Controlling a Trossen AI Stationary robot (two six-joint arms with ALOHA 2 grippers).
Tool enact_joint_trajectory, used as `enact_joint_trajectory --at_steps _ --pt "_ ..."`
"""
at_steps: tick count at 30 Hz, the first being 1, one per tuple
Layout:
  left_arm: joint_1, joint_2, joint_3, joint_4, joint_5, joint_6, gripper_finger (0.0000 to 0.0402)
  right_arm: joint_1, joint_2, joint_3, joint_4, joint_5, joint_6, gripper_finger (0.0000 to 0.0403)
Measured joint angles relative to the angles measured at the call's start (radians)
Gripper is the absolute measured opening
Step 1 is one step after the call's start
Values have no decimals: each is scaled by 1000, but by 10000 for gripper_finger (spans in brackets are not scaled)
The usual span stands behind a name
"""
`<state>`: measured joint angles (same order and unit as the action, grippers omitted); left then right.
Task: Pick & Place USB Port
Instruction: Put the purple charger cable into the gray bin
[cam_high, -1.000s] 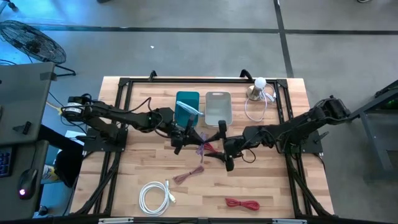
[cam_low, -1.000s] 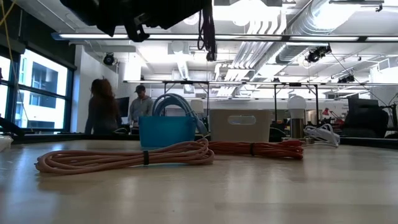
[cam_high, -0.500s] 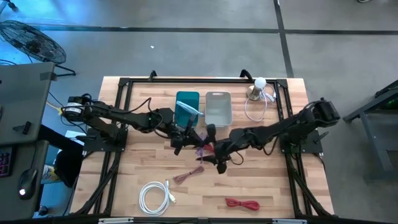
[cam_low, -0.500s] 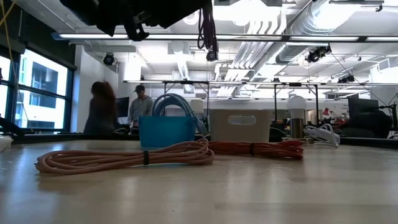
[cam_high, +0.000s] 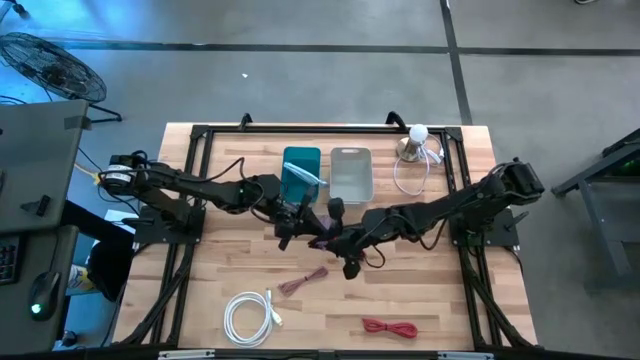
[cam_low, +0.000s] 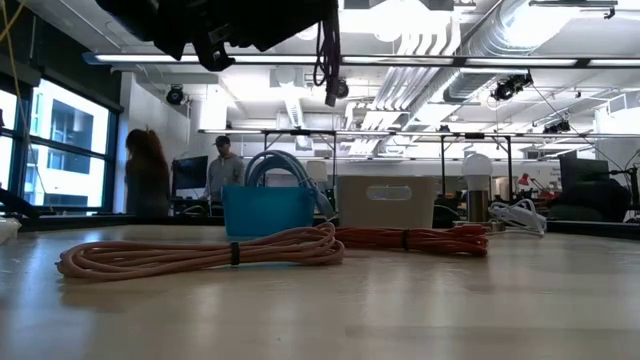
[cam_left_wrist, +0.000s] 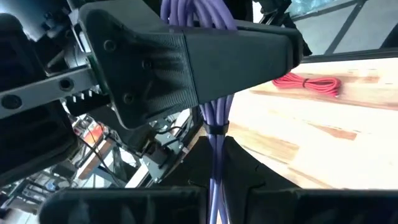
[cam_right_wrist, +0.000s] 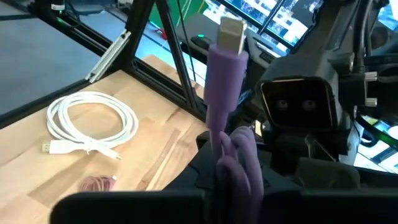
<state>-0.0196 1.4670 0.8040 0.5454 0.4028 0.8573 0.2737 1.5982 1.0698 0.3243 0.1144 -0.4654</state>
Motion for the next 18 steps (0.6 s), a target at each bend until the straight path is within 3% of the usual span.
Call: enact_joint_trajectory --at_steps 12,18 --pt "1 0 0 -6 -8 -68 39 2 -1 0 -31 31 14 3" --pt "0 -1 13 -73 -68 -143 66 4 -1 -2 -60 39 20 1"
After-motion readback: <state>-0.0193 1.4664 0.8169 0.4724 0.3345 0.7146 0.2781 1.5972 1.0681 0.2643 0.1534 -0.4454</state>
